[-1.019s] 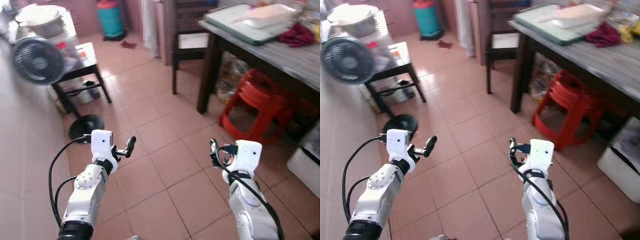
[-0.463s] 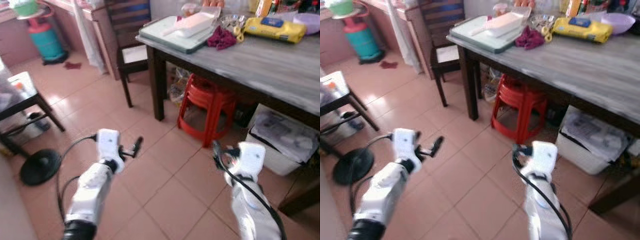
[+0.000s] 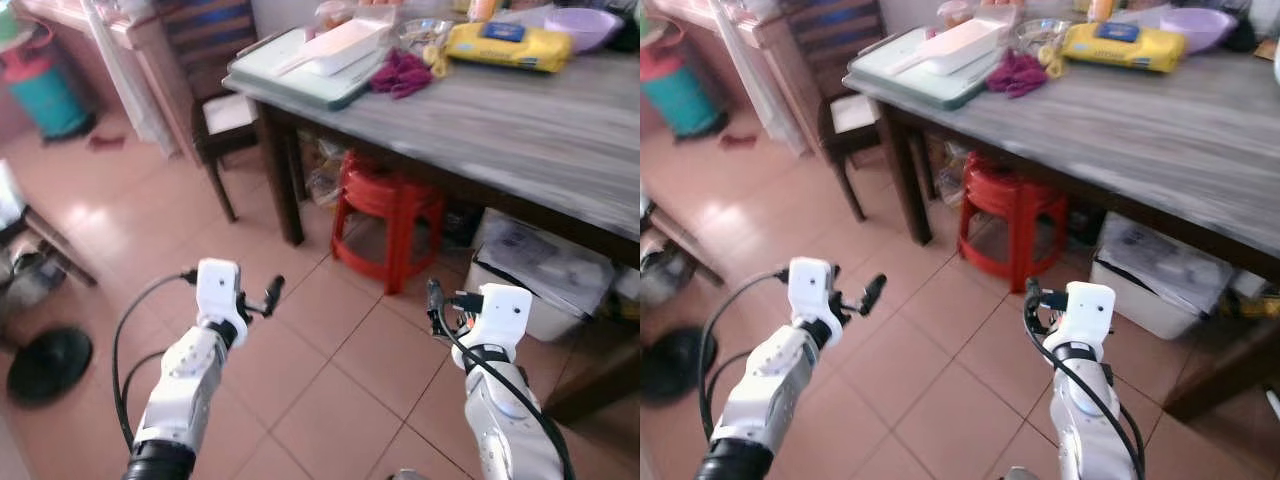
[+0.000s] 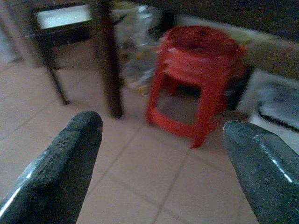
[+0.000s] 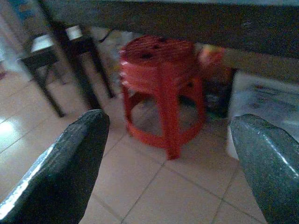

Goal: Setting the table

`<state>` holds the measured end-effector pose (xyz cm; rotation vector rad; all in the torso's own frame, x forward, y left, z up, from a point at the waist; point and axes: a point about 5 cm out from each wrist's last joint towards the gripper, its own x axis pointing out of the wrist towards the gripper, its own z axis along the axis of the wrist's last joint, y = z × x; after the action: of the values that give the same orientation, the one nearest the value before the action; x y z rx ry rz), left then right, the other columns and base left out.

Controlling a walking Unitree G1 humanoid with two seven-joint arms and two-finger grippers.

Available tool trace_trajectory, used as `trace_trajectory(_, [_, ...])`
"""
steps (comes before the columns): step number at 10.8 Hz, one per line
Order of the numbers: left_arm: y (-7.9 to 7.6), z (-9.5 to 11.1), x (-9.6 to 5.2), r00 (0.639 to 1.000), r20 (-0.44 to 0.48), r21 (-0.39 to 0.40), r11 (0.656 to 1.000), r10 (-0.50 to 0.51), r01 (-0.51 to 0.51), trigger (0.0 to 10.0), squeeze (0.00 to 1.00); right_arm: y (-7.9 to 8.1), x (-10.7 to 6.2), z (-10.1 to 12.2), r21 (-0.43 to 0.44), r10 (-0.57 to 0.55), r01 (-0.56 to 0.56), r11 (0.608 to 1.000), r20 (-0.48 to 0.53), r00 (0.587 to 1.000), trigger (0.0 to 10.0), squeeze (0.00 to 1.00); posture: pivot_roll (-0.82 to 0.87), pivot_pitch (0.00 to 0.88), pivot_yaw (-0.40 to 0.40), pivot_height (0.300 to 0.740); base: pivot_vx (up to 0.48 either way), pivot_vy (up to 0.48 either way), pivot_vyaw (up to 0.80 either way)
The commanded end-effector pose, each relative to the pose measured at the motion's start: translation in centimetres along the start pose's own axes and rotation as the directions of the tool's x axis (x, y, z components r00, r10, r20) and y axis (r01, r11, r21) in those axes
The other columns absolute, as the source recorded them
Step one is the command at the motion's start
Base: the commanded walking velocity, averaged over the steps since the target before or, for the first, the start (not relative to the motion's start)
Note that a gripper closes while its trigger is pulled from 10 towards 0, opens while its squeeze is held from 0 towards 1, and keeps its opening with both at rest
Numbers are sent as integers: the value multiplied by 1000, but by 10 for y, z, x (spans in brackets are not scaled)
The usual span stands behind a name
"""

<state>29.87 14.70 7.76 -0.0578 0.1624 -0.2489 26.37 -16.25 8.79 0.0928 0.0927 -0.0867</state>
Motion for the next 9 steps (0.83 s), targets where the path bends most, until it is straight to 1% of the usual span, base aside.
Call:
trace_trajectory(1, [10, -4, -5, 999, -20, 19, 999, 50, -50, 10000, 0, 7, -1, -2, 3, 22, -22, 1000, -11, 1000, 10000, 0, -62, 106, 121, 740, 0, 0, 0])
trace_trajectory(3, [11, -4, -4, 998, -25, 35, 998, 62, -61, 10000, 0, 7, -2, -3, 5, 20, -19, 1000, -13, 1000, 10000, 0, -64, 106, 122, 740, 0, 0, 0])
trace_trajectory(6, [8, -4, -2, 997, -32, 50, 996, 73, -72, 10000, 0, 6, -2, -3, 5, 14, -14, 1000, -13, 1000, 10000, 0, -62, 106, 122, 740, 0, 0, 0])
trace_trajectory(9, [7, -5, -3, 996, -38, 55, 995, 79, -77, 10000, 0, 5, -2, -3, 15, 3, -3, 1000, -14, 1000, 10000, 0, -63, 106, 120, 740, -316, 0, 0])
